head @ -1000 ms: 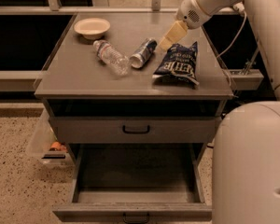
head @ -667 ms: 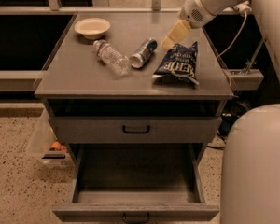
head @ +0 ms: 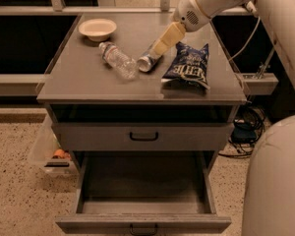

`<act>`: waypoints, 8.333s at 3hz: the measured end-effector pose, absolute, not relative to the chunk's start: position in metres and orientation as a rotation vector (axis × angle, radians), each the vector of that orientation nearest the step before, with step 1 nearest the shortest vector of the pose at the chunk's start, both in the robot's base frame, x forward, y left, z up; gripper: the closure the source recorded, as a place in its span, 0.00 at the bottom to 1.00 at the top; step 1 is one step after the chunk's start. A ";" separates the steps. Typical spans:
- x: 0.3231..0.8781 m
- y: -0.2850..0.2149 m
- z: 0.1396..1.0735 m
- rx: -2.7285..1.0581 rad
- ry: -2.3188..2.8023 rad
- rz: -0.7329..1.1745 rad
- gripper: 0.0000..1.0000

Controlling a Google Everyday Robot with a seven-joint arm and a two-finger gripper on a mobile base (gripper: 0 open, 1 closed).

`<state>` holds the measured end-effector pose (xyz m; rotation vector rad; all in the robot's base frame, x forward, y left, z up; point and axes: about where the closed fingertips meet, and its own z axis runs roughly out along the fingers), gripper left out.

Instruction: Place water bottle into middle drawer

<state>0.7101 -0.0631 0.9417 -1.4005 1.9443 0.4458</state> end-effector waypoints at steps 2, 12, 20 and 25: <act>0.714 -0.027 0.919 -1.454 1.976 0.433 0.00; 0.736 0.040 0.891 -1.458 2.065 0.487 0.00; 0.783 0.050 0.845 -1.469 2.191 0.214 0.00; 0.826 0.083 0.862 -1.628 2.042 0.050 0.00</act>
Offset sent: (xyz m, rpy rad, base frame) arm 0.0163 0.0460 -0.0399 -0.1155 0.0430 0.0042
